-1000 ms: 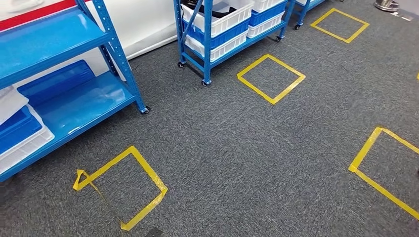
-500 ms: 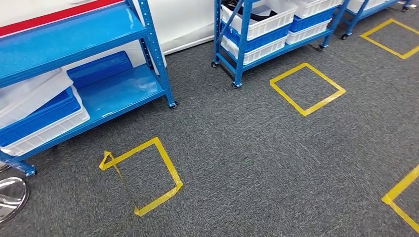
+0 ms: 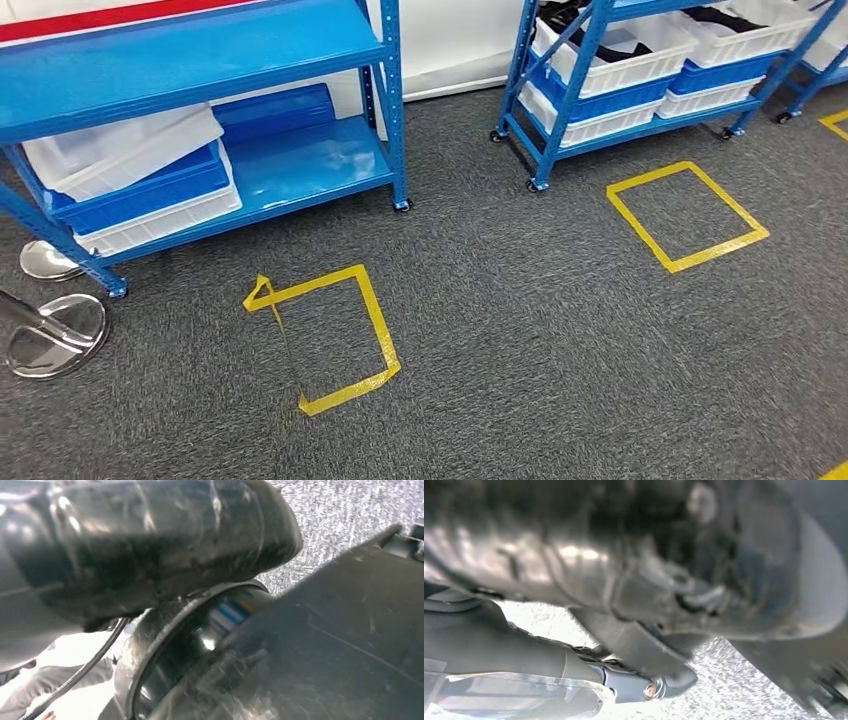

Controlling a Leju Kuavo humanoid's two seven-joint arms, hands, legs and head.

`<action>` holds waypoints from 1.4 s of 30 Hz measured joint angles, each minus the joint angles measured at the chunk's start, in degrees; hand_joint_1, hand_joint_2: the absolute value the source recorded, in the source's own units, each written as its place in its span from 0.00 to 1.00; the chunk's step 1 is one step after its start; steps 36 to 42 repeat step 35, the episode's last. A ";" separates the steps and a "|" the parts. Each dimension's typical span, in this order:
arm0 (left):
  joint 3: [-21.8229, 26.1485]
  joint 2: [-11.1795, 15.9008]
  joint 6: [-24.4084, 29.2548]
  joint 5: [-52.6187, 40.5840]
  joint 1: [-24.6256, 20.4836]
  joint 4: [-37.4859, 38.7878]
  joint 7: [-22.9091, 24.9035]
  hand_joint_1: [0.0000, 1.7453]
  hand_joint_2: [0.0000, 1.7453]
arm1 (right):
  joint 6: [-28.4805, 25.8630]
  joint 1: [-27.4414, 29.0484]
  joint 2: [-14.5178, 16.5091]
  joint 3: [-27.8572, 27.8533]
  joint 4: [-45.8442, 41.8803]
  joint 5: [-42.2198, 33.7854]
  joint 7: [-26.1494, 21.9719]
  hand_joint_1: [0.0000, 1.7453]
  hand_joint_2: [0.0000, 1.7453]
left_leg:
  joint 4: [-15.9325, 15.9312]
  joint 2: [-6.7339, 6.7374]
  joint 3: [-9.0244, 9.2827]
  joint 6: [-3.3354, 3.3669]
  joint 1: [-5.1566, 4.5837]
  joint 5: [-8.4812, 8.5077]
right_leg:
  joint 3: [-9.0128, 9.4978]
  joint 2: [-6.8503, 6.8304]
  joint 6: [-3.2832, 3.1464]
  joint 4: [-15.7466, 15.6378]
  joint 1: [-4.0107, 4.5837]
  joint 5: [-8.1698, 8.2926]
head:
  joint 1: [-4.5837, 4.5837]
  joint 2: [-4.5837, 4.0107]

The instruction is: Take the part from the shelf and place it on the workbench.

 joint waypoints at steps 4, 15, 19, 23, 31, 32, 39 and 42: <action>-0.97 0.12 -0.19 0.01 -0.01 0.00 -0.37 0.00 0.00 | 0.04 0.08 -0.04 0.14 0.01 -0.15 0.08 0.00 0.00 | 0.43 -3.27 0.25 -0.20 0.11 -0.18 | 0.28 0.97 0.43 -2.70 -0.63 4.80 | 0.02 0.00; -2.40 0.27 -0.28 0.02 -0.09 0.00 -0.43 0.00 0.00 | 0.08 0.21 -0.07 0.71 0.05 -0.27 0.16 0.00 0.00 | 13.79 -0.76 -7.21 -3.14 0.30 -6.59 | 4.39 -0.23 -1.99 -12.68 -0.43 8.15 | -0.60 0.00; -3.11 0.29 -0.65 -0.05 -0.09 0.00 -0.63 0.00 0.00 | 0.67 0.19 -0.08 0.87 0.07 -0.48 0.77 0.00 0.00 | 12.25 0.55 -5.98 -2.73 0.24 -4.13 | 4.68 -3.29 -2.16 -12.68 0.03 7.81 | -0.61 0.00; -3.64 0.34 -1.51 -0.53 -0.31 0.00 -0.57 0.00 0.00 | 1.05 0.04 -0.07 1.13 0.07 -0.63 0.99 0.00 0.00 | 1.70 4.20 -0.44 -1.19 -0.90 -1.16 | 5.25 -5.40 -1.50 -12.81 0.33 7.32 | -0.56 0.00; -4.36 -0.69 0.98 -1.74 -0.36 -0.07 0.55 0.00 1.00 | 0.74 0.23 -0.08 1.25 0.03 -1.07 1.34 0.00 1.00 | -0.04 -0.47 0.67 0.64 -0.42 -0.29 | -0.67 -0.16 -0.03 0.78 0.01 0.24 | -0.07 0.00; -4.25 -0.84 1.04 -1.94 -0.32 -0.18 0.37 0.00 1.00 | 0.70 0.58 -0.13 1.04 0.07 -0.90 1.34 0.00 1.00 | 0.01 -1.20 0.74 0.65 -0.42 -0.33 | -1.64 -0.02 0.06 2.35 -0.02 0.32 | -0.06 0.00; -3.24 -1.03 0.98 -2.46 -0.09 -0.81 -0.28 0.00 1.00 | 0.60 1.66 -0.31 -0.04 0.23 -0.16 1.32 0.00 1.00 | 0.30 -3.30 1.01 0.46 -0.25 -0.53 | 0.06 0.47 0.25 -2.50 -0.33 4.86 | -0.06 0.00; -3.24 -1.03 0.98 -2.46 -0.09 -0.81 -0.28 0.00 1.00 | 0.60 1.66 -0.31 -0.04 0.23 -0.16 1.32 0.00 1.00 | 0.30 -3.30 1.01 0.46 -0.25 -0.53 | 0.06 0.47 0.25 -2.50 -0.33 4.86 | -0.06 0.00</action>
